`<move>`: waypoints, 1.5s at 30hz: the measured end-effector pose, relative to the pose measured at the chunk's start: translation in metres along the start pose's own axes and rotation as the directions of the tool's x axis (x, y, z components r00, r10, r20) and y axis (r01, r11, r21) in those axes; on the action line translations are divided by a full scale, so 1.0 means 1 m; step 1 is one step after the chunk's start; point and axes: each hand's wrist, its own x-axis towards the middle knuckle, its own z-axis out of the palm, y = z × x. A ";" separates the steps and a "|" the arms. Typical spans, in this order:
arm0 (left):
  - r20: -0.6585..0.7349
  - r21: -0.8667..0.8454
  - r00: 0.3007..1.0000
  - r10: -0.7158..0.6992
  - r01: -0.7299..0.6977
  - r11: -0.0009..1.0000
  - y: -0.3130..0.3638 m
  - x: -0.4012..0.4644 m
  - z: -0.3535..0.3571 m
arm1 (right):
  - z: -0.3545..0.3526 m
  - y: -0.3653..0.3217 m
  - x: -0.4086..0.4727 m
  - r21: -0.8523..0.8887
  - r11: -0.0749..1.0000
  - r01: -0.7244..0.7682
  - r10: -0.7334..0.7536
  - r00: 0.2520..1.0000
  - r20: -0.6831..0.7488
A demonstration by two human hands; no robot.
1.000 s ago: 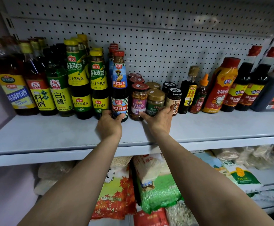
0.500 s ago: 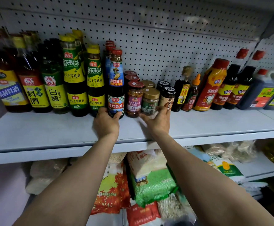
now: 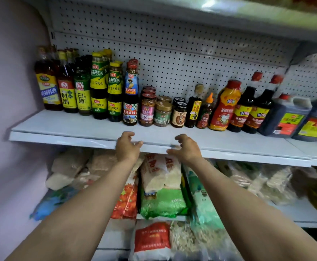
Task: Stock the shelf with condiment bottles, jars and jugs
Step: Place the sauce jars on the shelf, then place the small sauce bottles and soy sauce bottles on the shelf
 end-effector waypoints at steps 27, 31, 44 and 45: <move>0.353 0.474 0.911 -0.211 0.020 0.880 -0.117 -0.255 0.043 | 0.061 0.178 -0.202 -0.209 0.977 -0.037 0.119 0.912 0.393; 0.411 0.512 0.864 -0.291 0.046 0.858 -0.162 -0.272 0.052 | 0.099 0.210 -0.220 -0.215 0.970 -0.116 0.200 0.881 0.429; 0.534 0.510 0.730 -0.427 0.125 0.851 -0.306 -0.335 0.099 | 0.212 0.328 -0.293 -0.251 0.889 -0.383 0.458 0.729 0.509; 0.537 0.505 0.725 -0.432 0.134 0.853 -0.319 -0.340 0.105 | 0.222 0.339 -0.296 -0.253 0.885 -0.390 0.464 0.722 0.513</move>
